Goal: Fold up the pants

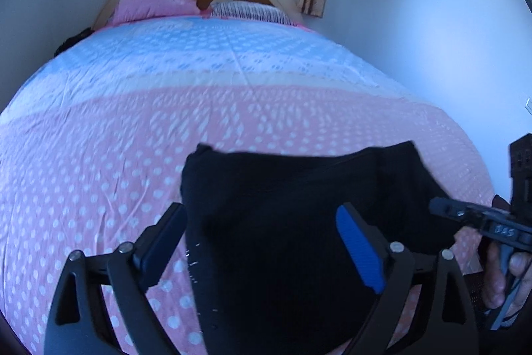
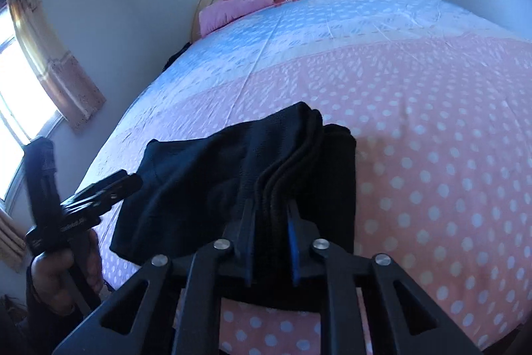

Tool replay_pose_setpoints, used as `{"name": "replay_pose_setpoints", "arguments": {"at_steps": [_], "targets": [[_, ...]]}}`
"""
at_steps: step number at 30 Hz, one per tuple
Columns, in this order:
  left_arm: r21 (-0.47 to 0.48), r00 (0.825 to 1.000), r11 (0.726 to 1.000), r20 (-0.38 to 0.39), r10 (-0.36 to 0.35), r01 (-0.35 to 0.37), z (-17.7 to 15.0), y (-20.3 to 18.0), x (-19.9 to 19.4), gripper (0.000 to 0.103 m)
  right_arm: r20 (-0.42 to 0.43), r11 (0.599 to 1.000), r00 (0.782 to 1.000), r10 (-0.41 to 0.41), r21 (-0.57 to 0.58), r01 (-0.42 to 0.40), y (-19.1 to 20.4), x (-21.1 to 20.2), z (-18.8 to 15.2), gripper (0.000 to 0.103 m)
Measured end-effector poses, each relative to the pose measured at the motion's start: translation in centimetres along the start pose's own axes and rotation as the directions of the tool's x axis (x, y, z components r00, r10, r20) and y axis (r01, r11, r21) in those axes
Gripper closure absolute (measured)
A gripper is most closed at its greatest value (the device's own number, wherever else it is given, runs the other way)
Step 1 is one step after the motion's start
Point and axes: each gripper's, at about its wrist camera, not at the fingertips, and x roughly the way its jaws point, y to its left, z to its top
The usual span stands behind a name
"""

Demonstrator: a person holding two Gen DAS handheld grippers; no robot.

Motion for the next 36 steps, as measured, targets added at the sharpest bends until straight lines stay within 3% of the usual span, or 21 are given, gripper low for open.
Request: {"name": "replay_pose_setpoints", "arguments": {"at_steps": [3, 6, 12, 13, 16, 17, 20, 22, 23, 27, 30, 36], "targets": [[-0.008, 1.000, 1.000, 0.001, 0.017, -0.017, 0.0, 0.4, 0.8, 0.009, 0.006, 0.998, 0.999, 0.039, 0.042, -0.039, -1.0, -1.2, -0.5, 0.088], [-0.029, 0.999, 0.999, -0.001, 0.044, -0.044, 0.3, 0.9, 1.5, 0.009, -0.015, 0.997, 1.000, 0.015, 0.076, -0.014, -2.7, -1.0, -1.5, 0.088], [-0.046, 0.998, 0.998, -0.025, 0.050, -0.051, 0.4, 1.7, 3.0, 0.009, -0.026, 0.994, 0.999, 0.041, 0.101, -0.038, -4.0, -0.6, -1.9, 0.088], [-0.043, 0.998, 0.998, -0.025, 0.053, -0.054, 0.5, 1.8, 2.9, 0.009, -0.020, 0.996, 1.000, 0.020, 0.082, -0.018, -3.7, -0.8, -1.8, 0.084], [-0.034, 0.997, 0.997, 0.005, 0.071, -0.070, 1.2, 2.1, 2.3, 0.009, 0.068, 0.990, 0.988, -0.138, 0.007, 0.138, -2.2, -2.5, -1.0, 0.055], [-0.028, 0.997, 0.996, 0.010, 0.083, -0.083, 1.5, 2.2, 2.4, 0.009, 0.119, 0.987, 0.981, -0.156, -0.022, 0.160, -1.3, -3.3, -0.7, 0.055], [-0.009, 0.992, 0.992, 0.016, 0.122, -0.122, 2.4, 2.5, 2.8, 0.009, 0.175, 0.997, 0.984, -0.042, -0.060, 0.054, 0.5, -4.1, 0.7, 0.055], [0.005, 0.989, 0.989, 0.001, 0.149, -0.149, 2.5, 2.5, 3.7, 0.009, 0.149, 0.996, 0.986, 0.078, -0.064, -0.070, 1.0, -2.8, 1.6, 0.055], [0.009, 0.987, 0.987, -0.012, 0.160, -0.160, 2.5, 2.6, 4.2, 0.009, 0.135, 0.994, 0.986, 0.097, -0.059, -0.090, 1.0, -2.2, 1.7, 0.055], [0.010, 0.985, 0.987, -0.048, 0.164, -0.163, 1.8, 3.1, 5.9, 0.004, -0.001, 0.997, 0.998, 0.055, 0.056, -0.055, -2.1, 2.7, 1.5, 0.055], [-0.033, 0.987, 0.988, -0.053, 0.149, -0.151, 1.6, 3.8, 6.3, 0.002, 0.022, 0.992, 0.994, 0.108, 0.064, -0.109, -2.8, 2.4, 1.5, 0.056], [-0.039, 0.993, 0.992, 0.005, 0.121, -0.121, 0.8, 3.1, 2.9, 0.002, 0.061, 0.998, 0.996, 0.061, -0.020, -0.060, -1.0, -0.9, 0.6, 0.055]]}}
